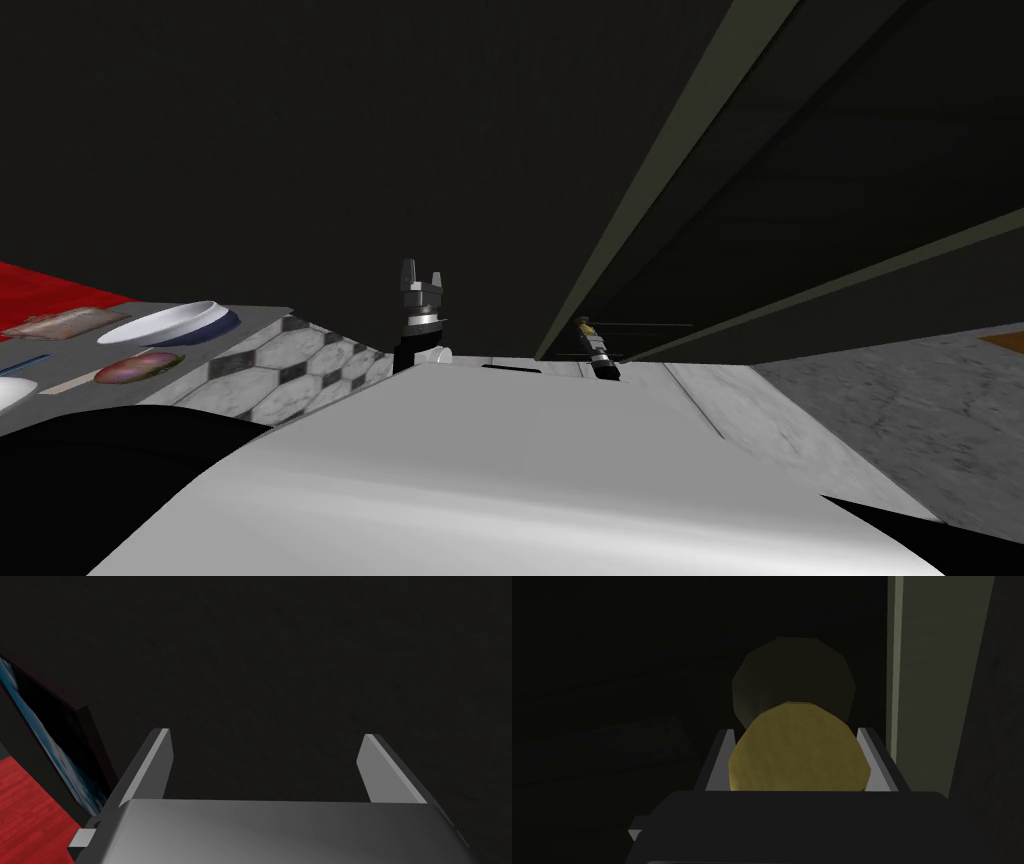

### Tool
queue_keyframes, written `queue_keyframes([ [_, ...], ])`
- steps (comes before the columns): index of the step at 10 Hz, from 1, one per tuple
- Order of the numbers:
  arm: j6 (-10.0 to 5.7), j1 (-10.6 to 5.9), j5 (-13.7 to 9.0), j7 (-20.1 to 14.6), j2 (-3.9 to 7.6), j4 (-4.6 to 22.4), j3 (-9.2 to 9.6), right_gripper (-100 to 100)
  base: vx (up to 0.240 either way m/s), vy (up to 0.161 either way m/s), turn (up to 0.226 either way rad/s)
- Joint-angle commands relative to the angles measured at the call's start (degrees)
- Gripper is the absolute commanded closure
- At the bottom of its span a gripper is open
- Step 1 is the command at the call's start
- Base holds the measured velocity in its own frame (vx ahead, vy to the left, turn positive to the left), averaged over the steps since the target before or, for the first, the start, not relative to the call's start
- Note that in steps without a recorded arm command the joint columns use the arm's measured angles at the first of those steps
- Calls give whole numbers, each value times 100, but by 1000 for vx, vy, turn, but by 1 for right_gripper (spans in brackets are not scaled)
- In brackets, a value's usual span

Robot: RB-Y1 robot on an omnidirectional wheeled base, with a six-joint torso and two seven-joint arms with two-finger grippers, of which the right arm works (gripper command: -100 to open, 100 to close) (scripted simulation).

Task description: Pull the door open

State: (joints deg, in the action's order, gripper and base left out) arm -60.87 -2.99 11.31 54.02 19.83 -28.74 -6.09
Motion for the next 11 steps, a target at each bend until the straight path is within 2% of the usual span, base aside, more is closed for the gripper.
queue_keyframes([
  [1, 17, 12, -84, -286, -13, -18, 22, 100, -41, -30, 87],
  [2, 17, 12, -84, -336, -13, -18, 22, 100, -28, -25, 32],
  [9, 95, 23, -394, -1385, -25, -80, 85, 100, -39, -22, 64],
  [10, 95, 23, -394, -1408, -25, -80, 85, 100, -30, -23, 45],
  [11, 113, 25, -465, -1635, -28, -94, 100, 100, -40, -17, 70],
])
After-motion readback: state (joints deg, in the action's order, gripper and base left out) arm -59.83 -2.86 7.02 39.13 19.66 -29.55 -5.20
